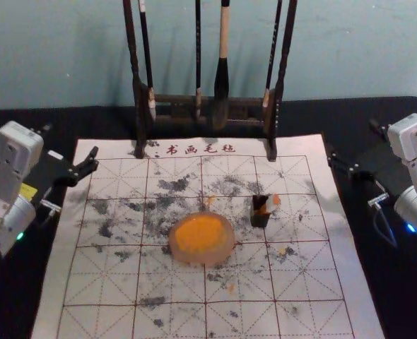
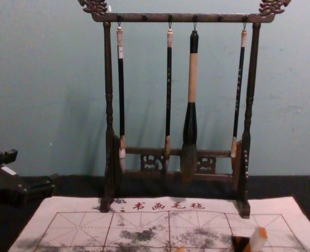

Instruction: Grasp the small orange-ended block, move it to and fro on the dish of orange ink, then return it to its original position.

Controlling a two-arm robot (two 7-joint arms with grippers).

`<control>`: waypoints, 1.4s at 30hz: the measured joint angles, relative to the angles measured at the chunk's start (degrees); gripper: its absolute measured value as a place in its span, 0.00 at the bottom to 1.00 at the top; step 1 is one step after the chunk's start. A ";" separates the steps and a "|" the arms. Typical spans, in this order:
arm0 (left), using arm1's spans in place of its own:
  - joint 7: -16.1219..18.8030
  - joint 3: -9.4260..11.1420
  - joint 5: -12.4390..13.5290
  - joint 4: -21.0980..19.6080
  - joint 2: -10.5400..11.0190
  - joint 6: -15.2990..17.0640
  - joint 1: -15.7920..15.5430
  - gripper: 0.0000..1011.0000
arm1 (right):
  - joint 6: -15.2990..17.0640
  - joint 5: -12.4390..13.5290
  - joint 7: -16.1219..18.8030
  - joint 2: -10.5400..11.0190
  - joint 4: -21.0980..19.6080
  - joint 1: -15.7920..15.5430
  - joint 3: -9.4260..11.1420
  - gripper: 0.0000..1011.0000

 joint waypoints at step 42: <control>0.00 0.00 0.00 0.00 0.00 0.00 0.00 0.99 | 1.35 6.46 7.13 0.59 -7.96 -7.90 3.25 0.99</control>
